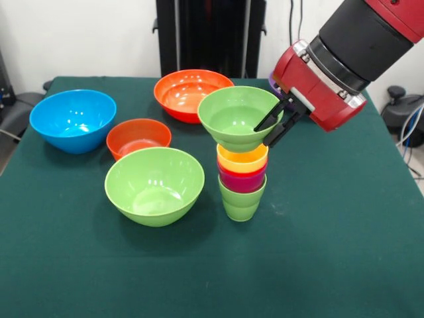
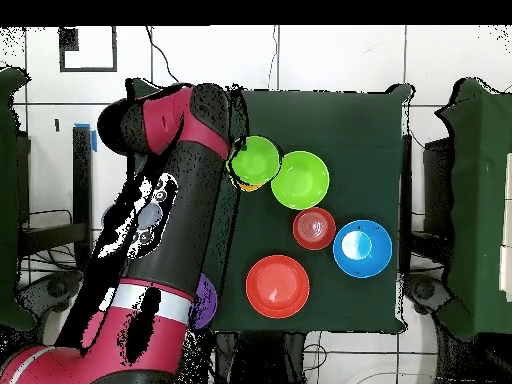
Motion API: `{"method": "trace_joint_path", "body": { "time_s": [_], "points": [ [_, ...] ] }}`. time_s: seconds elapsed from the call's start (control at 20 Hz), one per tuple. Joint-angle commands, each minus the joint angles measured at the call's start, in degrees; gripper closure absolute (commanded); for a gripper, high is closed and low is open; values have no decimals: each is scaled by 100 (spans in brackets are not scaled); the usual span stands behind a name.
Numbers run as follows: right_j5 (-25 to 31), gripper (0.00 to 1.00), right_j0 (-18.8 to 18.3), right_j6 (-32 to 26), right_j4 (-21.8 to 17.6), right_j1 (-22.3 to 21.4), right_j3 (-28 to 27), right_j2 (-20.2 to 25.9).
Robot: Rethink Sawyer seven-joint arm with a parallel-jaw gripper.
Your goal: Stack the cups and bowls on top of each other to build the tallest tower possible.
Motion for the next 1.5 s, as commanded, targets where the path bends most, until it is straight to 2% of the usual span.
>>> {"method": "trace_joint_path", "body": {
  "time_s": [0.05, 1.5],
  "points": [
    [-401, 100, 96, -121, -488, 140, 693, 376],
    [-469, 100, 102, 155, -390, 365, 526, 319]
  ]
}}
